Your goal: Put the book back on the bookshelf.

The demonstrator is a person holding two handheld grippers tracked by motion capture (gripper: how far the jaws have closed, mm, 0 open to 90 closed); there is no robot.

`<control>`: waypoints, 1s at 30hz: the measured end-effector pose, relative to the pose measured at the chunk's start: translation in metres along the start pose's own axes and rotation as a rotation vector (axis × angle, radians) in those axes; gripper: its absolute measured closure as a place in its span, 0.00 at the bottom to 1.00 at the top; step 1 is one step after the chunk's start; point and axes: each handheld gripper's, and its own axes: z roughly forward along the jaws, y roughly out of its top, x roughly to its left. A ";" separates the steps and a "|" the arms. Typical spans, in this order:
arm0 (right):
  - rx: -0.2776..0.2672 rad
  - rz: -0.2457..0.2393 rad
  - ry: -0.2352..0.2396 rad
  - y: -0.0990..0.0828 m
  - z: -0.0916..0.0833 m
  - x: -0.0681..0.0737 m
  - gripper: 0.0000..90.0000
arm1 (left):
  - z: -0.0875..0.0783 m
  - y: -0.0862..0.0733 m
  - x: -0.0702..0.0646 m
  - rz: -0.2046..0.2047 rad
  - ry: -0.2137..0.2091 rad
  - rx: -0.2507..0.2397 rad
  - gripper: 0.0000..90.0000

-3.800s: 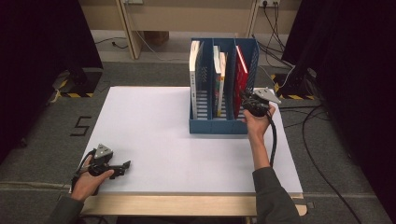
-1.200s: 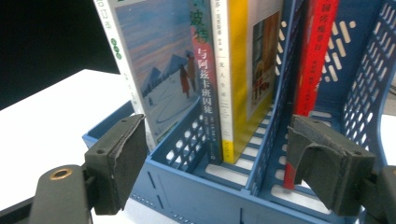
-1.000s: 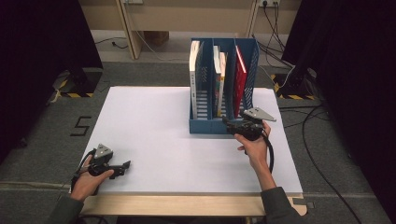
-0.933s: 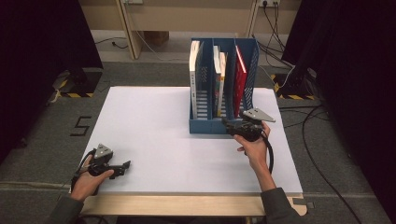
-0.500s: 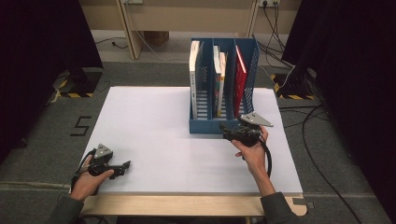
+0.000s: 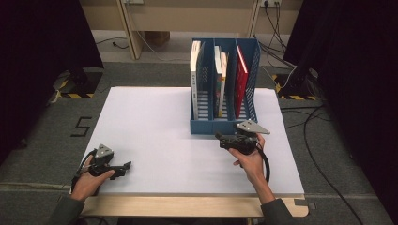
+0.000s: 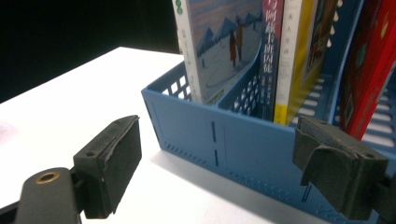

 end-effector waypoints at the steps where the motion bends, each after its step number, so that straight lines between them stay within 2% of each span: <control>1: 0.007 0.001 0.000 -0.001 0.000 0.000 0.18 | 0.000 0.000 0.000 0.000 0.000 0.001 0.15; 17: 0.052 -0.014 0.027 -0.014 0.001 0.012 0.19 | 0.000 -0.001 0.000 -0.001 0.002 -0.003 0.14; 30: 0.059 -0.011 0.027 -0.021 -0.004 0.016 0.20 | 0.000 -0.001 0.000 0.000 0.003 -0.003 0.14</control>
